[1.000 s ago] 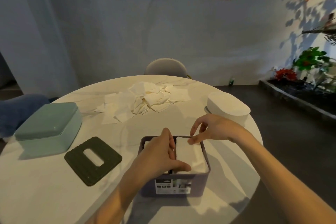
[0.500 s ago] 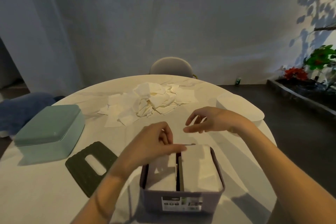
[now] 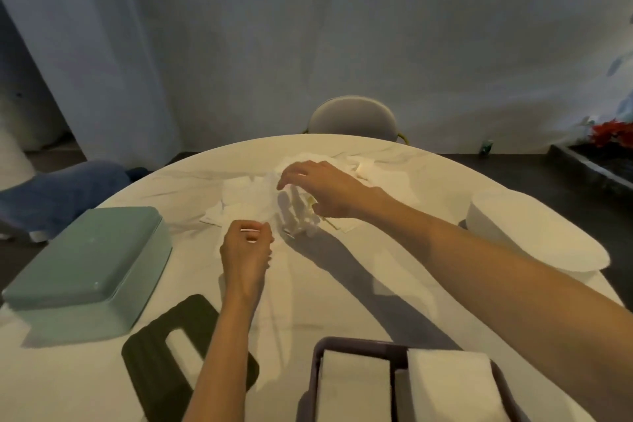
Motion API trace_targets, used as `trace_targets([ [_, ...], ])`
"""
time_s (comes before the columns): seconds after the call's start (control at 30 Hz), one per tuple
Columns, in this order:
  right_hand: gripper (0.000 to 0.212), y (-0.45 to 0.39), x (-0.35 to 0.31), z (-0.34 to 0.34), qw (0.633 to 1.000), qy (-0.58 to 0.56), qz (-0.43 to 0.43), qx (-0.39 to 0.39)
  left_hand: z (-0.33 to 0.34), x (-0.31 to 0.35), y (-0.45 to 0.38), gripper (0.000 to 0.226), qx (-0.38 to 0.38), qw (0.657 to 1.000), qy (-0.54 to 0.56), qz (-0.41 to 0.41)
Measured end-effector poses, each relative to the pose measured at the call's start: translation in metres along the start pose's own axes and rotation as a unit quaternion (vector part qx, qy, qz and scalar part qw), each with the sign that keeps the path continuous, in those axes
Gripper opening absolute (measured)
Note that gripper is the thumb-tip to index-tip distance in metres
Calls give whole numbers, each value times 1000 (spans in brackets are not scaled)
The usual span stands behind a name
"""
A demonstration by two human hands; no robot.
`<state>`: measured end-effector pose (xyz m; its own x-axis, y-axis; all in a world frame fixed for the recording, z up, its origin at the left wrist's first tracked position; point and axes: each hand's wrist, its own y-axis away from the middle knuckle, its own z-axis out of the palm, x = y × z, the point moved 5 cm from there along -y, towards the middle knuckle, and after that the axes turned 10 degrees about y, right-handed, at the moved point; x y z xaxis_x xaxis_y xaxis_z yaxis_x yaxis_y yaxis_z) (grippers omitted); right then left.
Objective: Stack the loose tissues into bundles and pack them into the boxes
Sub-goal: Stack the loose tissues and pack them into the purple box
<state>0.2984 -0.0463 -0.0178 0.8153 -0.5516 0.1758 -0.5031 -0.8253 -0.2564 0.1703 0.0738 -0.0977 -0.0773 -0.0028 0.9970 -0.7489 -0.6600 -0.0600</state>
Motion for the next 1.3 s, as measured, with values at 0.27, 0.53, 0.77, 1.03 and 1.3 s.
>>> trace_targets([
  [0.27,66,-46,4,38,980,132,-124,-79,-18,-9,-25,16,21,997,61,-47],
  [0.53,34,-49,7,27,996,16,-86,-2,-30,-12,-33,16,38,995,83,-26],
  [0.77,20,-1,28,-4,980,-175,46,82,-23,-12,-34,23,36,990,132,-24],
  [1.03,68,9,7,48,992,-26,-53,-112,-20,-14,-29,22,17,991,125,-33],
  [1.3,29,22,15,44,997,-34,-74,0,-19,-14,-31,19,7,991,131,-34],
])
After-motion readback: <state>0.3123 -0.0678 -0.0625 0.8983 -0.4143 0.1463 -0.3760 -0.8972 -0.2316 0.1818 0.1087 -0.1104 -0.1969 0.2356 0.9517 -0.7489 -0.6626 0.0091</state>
